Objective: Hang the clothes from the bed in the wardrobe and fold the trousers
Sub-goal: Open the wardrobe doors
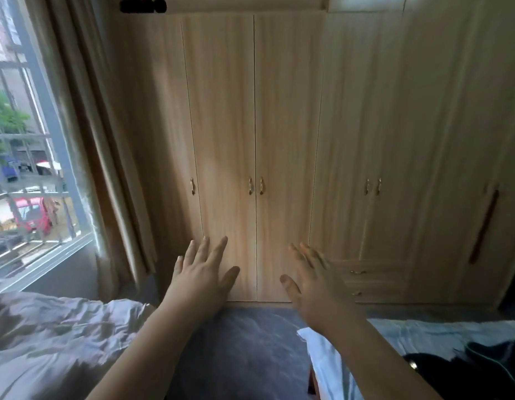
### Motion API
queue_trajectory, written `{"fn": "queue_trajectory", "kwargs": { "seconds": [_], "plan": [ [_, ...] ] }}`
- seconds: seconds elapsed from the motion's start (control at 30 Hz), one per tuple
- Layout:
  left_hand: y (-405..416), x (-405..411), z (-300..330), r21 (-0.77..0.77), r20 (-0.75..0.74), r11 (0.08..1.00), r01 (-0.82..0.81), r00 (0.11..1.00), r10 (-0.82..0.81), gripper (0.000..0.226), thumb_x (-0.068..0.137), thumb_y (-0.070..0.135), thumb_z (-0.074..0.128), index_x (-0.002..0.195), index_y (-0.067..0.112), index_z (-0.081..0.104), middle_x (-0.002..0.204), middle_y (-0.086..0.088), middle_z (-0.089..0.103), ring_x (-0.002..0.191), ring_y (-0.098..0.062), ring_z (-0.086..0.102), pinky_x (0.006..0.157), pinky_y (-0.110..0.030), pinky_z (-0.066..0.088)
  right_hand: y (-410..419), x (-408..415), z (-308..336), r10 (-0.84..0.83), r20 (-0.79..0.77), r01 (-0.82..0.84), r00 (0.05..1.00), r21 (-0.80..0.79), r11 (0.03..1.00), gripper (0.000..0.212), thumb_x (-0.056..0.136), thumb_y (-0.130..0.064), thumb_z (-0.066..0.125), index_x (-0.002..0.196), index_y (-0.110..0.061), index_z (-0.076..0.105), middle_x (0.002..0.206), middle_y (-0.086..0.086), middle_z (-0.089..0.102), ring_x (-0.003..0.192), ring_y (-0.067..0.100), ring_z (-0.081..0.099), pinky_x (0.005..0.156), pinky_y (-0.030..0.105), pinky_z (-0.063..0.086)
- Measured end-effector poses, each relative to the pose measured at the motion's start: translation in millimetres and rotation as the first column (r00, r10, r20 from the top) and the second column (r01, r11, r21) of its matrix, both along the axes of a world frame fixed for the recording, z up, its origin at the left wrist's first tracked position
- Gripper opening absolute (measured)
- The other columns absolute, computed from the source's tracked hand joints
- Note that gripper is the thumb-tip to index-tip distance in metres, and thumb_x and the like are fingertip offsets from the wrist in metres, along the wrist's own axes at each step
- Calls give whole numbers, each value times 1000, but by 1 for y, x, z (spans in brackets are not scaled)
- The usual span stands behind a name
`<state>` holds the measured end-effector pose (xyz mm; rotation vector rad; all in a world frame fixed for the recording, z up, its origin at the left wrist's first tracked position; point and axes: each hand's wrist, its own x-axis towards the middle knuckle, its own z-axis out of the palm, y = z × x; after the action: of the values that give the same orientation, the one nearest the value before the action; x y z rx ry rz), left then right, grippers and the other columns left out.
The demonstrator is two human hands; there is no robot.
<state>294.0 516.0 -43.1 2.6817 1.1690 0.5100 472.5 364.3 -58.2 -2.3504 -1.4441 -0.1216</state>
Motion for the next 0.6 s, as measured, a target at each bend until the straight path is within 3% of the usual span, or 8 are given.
{"fn": "queue_trajectory", "kwargs": {
  "seconds": [0.3, 0.6],
  "plan": [
    [126, 163, -12, -38, -12, 999, -35, 999, 35, 71, 97, 67, 22, 156, 44, -8, 168, 3, -7, 154, -23, -9, 125, -50, 4, 133, 153, 1, 30, -21, -30, 999, 31, 999, 65, 105, -52, 24, 160, -29, -3, 169, -3, -2, 155, 18, -3, 123, 33, -2],
    [254, 266, -29, -27, -6, 995, -91, 996, 91, 70, 98, 65, 23, 157, 40, -6, 168, 1, -5, 155, -24, -5, 124, -47, 4, 262, 262, -19, 83, -57, -82, 995, 10, 997, 65, 104, -54, 26, 159, -32, -1, 169, -6, -4, 155, 17, -5, 123, 34, 1]
  ]
}}
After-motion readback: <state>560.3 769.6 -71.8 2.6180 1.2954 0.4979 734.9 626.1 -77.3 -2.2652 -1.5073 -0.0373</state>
